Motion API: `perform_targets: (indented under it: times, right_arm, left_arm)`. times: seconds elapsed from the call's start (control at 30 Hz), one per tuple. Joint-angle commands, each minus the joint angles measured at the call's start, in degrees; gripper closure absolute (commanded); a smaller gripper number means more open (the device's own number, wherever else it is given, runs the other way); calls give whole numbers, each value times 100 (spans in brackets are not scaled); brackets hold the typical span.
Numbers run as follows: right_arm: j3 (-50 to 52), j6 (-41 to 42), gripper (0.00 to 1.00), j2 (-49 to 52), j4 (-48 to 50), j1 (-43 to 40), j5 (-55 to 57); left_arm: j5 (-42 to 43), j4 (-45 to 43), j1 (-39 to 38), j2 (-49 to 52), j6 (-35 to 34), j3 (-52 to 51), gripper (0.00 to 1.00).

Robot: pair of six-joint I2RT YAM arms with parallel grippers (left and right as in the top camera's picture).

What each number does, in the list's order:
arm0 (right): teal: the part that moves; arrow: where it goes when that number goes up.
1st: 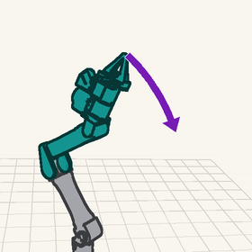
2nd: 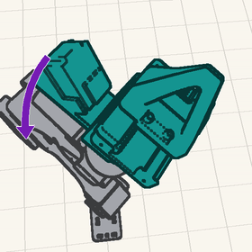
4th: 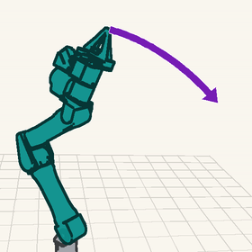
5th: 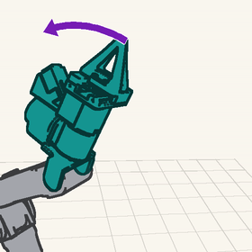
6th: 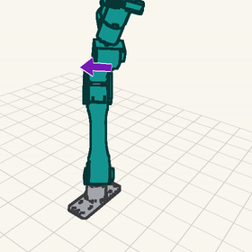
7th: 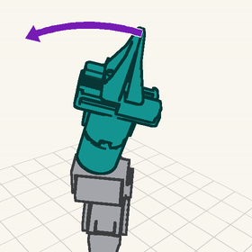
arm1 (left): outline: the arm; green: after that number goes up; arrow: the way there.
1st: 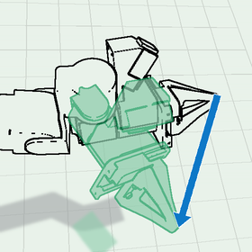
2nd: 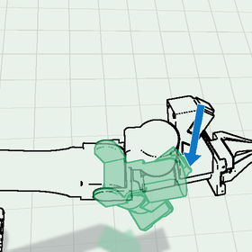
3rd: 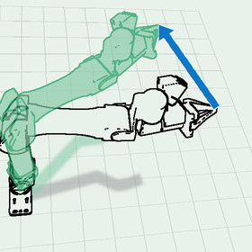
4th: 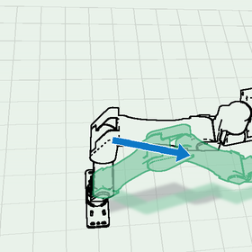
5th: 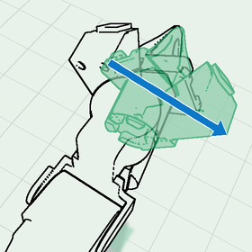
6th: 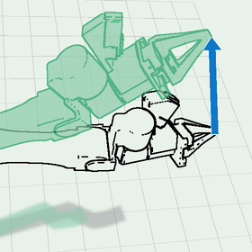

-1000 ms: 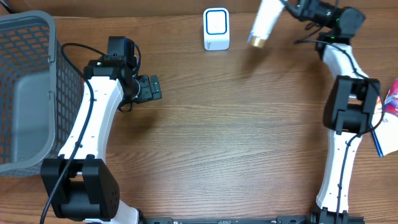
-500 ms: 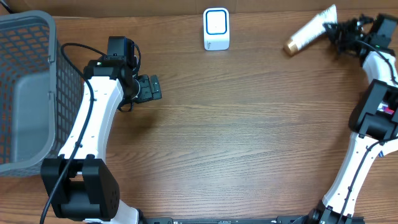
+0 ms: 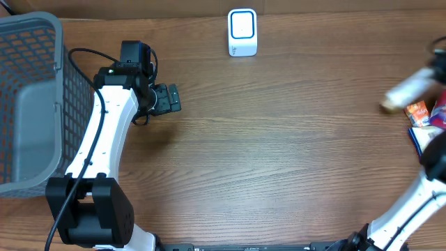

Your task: Scan the item barcode

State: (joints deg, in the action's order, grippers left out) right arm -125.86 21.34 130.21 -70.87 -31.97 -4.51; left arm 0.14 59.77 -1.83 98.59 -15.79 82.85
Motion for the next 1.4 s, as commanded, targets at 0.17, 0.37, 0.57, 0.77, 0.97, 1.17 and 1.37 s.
perform_targets:
  times: [0.17, 0.37, 0.57, 0.77, 0.97, 1.17, 1.37]
  right_arm:
    - [181, -684, 0, -586, -295, -1008, 1362]
    - [186, -1073, 0, -852, -179, -1202, 612]
    - [-155, -1073, 0, -1891, 542, -831, 17]
    - [-354, -1075, 0, -3154, 2271, -59, -455]
    - [-354, -1388, 0, -3657, 3532, 503, -542]
    - [-341, -1419, 0, -3982, 3547, 778, -1510]
    - [284, -3067, 0, -4177, 3285, 1434, -1508]
  left_arm:
    - [-601, -11, 31, -2, 520, 70, 0]
    - [-844, -4, 31, 0, 597, 68, 0]
    - [-507, -1233, 31, 0, 525, 68, 0]
    - [-610, -3832, 44, 9, 708, 68, 0]
    - [-791, -6319, -15, -52, 3412, 68, 0]
    - [-2658, -6634, -120, -463, 5119, 68, 0]
    - [-2909, -5556, -105, -1025, 5355, 68, 0]
